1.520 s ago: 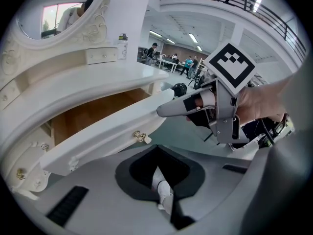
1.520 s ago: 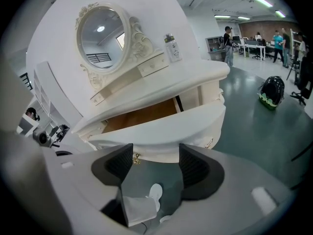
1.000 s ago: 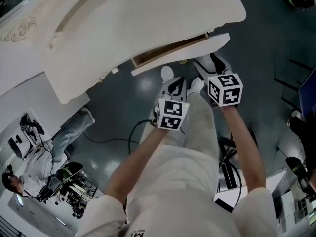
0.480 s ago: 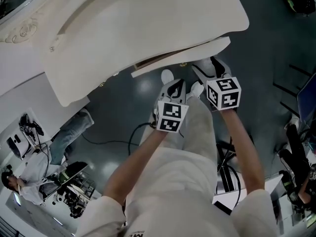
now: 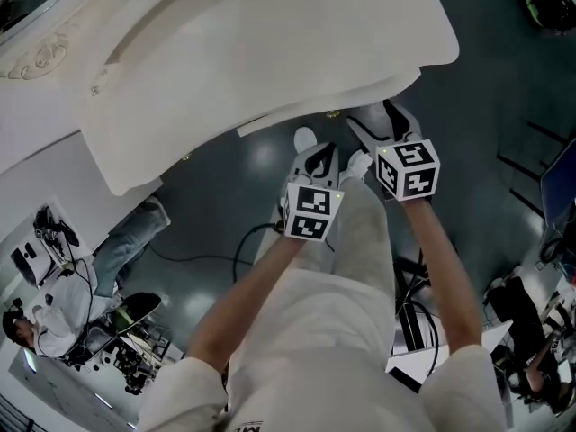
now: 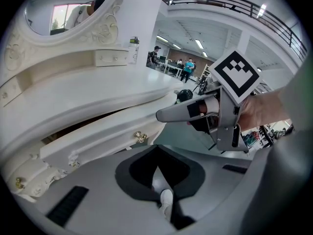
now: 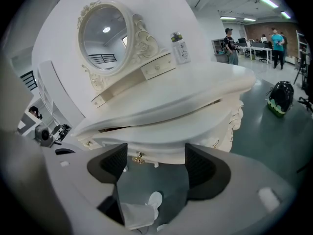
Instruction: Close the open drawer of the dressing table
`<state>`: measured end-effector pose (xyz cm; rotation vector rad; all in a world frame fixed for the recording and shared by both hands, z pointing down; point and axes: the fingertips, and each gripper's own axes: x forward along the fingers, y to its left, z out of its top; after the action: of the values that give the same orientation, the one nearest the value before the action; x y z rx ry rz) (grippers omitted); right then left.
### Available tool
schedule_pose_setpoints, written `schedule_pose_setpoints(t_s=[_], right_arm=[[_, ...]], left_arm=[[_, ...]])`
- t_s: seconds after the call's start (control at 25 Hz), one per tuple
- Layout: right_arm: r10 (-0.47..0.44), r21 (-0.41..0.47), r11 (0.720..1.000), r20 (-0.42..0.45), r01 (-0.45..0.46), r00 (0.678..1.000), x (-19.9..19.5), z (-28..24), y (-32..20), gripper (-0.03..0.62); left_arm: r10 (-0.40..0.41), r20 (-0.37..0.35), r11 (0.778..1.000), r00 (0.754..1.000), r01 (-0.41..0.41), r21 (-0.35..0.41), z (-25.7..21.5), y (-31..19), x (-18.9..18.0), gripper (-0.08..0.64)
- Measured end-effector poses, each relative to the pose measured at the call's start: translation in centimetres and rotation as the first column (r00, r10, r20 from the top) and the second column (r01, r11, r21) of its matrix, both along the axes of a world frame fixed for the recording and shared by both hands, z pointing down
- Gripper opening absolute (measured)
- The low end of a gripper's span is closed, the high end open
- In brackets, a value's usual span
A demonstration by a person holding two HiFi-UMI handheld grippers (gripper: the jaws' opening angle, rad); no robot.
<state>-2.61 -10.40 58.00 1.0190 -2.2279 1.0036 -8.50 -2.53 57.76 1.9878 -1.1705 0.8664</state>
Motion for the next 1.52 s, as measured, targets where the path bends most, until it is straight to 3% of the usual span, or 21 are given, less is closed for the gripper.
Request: schedule_pose_setpoints(t_s=[0.96,1.36,1.52], right_arm=[[0.010,0.066,0.998,0.038,-0.012,0.999,-2.1,-0.1,-3.0,0.374],[-0.048,0.098,0.994,0.064,0.042,0.997,-3.0,-0.4,-3.0,0.477],[-0.042,0.100,0.994,0.064,0.036,0.997,-3.2,-0.3,-3.1,0.479]], left_arm=[[-0.020,-0.011,1.000,1.000,0.020,0.004,0.4,-2.2,-2.2,0.008],[-0.014,-0.017,1.000,1.000,0.014,-0.002,0.5,-2.4,-2.4,0.008],[-0.012,-0.017,1.000,1.000,0.012,-0.002,0.6,-2.3,-2.8,0.008]])
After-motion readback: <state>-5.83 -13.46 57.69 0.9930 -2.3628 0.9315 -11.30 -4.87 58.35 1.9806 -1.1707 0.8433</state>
